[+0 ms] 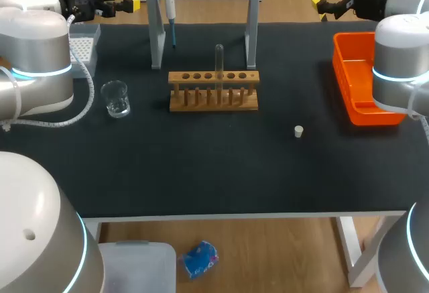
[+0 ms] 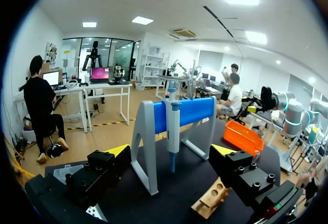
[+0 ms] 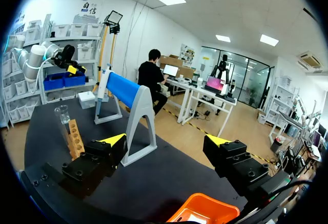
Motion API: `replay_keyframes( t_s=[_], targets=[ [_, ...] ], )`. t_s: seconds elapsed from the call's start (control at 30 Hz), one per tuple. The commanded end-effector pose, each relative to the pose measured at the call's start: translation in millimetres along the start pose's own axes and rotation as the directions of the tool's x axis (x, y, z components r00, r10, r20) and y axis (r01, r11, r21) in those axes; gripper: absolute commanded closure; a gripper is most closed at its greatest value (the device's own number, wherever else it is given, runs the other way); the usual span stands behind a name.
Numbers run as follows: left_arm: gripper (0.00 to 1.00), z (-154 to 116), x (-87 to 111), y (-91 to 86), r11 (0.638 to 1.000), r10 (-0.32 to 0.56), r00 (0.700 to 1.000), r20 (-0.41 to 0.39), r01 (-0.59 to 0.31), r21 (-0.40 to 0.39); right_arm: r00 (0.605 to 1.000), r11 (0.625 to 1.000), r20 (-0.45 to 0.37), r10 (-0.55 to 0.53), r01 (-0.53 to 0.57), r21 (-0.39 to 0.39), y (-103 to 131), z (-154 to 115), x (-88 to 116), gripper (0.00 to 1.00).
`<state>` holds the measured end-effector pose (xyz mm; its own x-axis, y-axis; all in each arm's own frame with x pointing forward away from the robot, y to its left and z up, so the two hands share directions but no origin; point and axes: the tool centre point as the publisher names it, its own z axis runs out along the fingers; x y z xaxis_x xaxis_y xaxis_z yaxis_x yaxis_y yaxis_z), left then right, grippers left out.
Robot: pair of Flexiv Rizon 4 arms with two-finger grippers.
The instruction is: Invert the test tube, pick up the pipette, mount the tip to pipette, aspirate from beaker and dispense into the tube, eject the tip, return the pipette, and cap with the stopper.
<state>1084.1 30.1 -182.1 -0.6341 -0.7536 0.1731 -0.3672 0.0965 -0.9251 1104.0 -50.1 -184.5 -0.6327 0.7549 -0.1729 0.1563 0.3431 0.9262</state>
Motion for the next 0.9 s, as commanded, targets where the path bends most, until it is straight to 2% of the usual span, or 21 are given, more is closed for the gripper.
replay_keyframes(
  t_s=[0.03, 0.13, 0.2, 0.27, 0.33, 0.43, 0.67, 0.9],
  targets=[
    [0.0, -0.1, 0.0, 0.2, 1.0, 0.0, 1.0, 0.0, 0.0, 0.0, 1.0, 1.0, -0.001, 0.0, 0.0, 0.002, 0.3, -0.1, -0.3, 0.0],
    [0.0, -0.1, 0.0, 0.2, 1.0, 0.0, 1.0, 0.0, 0.0, 0.0, 1.0, 1.0, -0.001, 0.0, 0.0, 0.002, 0.3, -0.1, -0.3, 0.0],
    [0.0, -0.1, 0.0, 0.2, 1.0, 0.0, 1.0, 0.0, 0.0, 0.0, 0.997, 0.999, -0.07, -0.032, 0.03, -0.025, 4.1, -0.5, 15.9, 0.0],
    [0.0, -0.1, 0.0, 0.2, 1.0, 0.0, 1.0, 0.0, 0.0, 0.0, 0.986, 0.998, -0.167, 0.011, -0.022, -0.06, 6.1, 0.6, 35.4, 0.0],
    [0.0, -0.1, 0.0, 0.2, 1.0, 0.0, 1.0, 0.0, 0.0, 0.0, 0.97, 0.996, -0.244, 0.006, -0.027, -0.082, 4.8, 3.4, 56.3, 0.0],
    [0.0, -0.1, 0.0, 0.2, 1.0, 0.0, 1.0, 0.0, 0.0, 0.0, 0.936, 0.992, -0.351, -0.008, -0.038, -0.123, -0.6, 12.7, 85.0, 0.0],
    [0.0, -0.1, 0.0, 0.2, 1.0, 0.0, 1.0, 0.0, 0.0, 0.0, 0.86, 0.979, -0.509, -0.034, -0.073, -0.189, -0.2, 29.3, 132.1, 0.0],
    [0.0, -0.1, 0.0, 0.2, 1.0, 0.0, 1.0, 0.0, 0.0, 0.0, 0.74, 0.968, -0.662, -0.117, -0.063, -0.241, -8.2, 7.5, 184.1, 0.0]
  ],
)
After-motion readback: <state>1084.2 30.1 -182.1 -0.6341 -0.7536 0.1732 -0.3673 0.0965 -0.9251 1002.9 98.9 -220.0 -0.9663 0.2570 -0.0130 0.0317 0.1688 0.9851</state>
